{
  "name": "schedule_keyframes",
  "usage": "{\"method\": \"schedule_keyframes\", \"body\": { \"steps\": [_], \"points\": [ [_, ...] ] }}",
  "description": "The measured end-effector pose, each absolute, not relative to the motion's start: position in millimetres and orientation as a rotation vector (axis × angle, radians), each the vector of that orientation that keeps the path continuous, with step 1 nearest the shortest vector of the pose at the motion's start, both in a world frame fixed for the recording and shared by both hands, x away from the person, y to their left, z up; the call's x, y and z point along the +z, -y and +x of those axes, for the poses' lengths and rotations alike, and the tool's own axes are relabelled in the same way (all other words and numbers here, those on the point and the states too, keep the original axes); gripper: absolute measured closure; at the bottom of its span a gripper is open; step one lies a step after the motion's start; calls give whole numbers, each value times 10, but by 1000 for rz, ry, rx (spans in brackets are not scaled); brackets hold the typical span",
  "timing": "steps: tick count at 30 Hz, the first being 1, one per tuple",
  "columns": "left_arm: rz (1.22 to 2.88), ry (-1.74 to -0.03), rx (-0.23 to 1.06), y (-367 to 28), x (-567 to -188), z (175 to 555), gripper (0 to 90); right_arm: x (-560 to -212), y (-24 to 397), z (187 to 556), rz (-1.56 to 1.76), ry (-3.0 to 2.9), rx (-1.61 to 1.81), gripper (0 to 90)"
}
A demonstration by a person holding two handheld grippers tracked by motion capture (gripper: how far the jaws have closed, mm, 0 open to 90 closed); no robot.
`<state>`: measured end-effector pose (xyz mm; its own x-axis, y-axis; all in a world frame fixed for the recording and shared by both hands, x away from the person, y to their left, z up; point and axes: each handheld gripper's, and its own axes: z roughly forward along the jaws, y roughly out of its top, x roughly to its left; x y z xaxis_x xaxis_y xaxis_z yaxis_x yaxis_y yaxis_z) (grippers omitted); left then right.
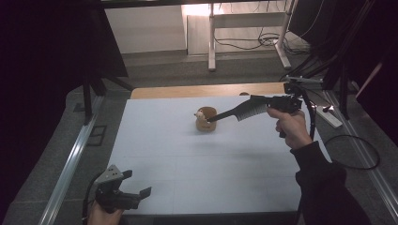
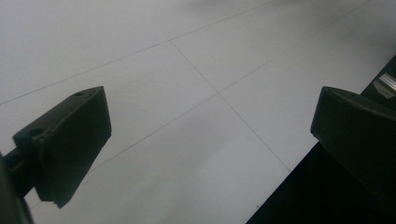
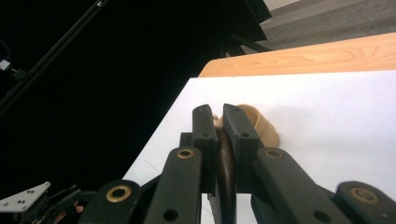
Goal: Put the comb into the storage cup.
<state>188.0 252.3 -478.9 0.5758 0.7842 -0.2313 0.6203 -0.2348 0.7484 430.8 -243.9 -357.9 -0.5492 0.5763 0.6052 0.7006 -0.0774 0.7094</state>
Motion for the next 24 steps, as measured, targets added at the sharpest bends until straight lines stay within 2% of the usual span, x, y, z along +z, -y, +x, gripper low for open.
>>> {"method": "schedule_keyframes", "body": {
  "steps": [24],
  "points": [
    [1956, -1109, 206, -2530, -4799, 1900, 0, -3584, 2382, 4550, -1529, 2070, -1704, 845]
  ]
}}
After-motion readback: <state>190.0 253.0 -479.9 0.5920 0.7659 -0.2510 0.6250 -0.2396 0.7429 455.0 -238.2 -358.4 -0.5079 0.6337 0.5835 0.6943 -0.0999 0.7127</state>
